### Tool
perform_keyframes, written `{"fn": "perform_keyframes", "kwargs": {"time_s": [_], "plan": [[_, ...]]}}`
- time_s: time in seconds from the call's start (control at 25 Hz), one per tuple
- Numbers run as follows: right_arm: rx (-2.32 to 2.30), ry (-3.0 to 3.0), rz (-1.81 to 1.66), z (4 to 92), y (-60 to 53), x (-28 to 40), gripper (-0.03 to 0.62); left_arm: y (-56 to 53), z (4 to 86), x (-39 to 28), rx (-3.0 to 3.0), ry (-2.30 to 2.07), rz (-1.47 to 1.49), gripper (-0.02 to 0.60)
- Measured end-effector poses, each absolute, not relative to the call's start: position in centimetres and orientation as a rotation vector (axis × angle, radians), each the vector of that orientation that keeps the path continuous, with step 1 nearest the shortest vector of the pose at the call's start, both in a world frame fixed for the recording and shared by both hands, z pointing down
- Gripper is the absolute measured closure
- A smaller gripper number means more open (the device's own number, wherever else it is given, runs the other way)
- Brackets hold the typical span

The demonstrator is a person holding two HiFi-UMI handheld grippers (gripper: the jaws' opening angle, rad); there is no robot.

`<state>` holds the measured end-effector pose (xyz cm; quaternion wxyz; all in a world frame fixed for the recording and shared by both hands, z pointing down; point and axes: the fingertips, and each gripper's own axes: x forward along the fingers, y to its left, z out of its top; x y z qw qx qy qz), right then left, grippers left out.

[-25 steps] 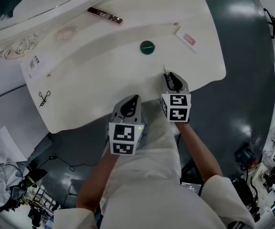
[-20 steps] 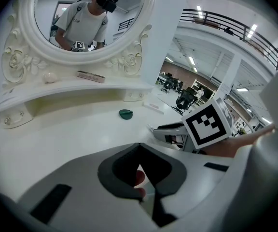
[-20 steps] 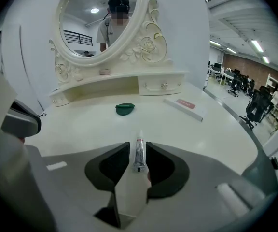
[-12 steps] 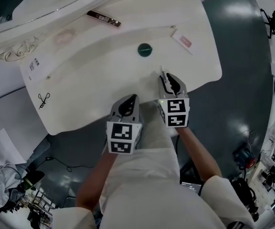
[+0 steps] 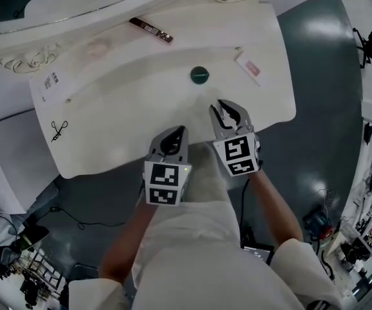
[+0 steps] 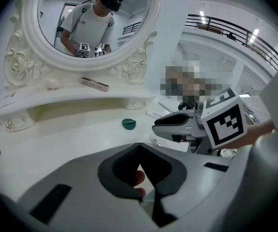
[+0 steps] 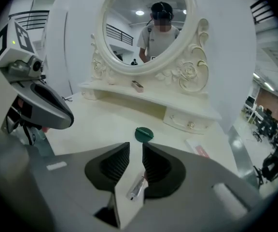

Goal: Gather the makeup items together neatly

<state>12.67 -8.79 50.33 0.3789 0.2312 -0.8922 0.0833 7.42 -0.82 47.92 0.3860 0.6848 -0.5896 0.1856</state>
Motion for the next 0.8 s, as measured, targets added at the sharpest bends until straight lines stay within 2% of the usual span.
{"fn": "perform_keyframes", "kwargs": {"time_s": [0.8], "plan": [[0.129,-2.218,-0.137,50.9,-11.2,9.1,0.53,-1.3,48.3,4.7,1.549,-1.65,0.348,0.586]]}}
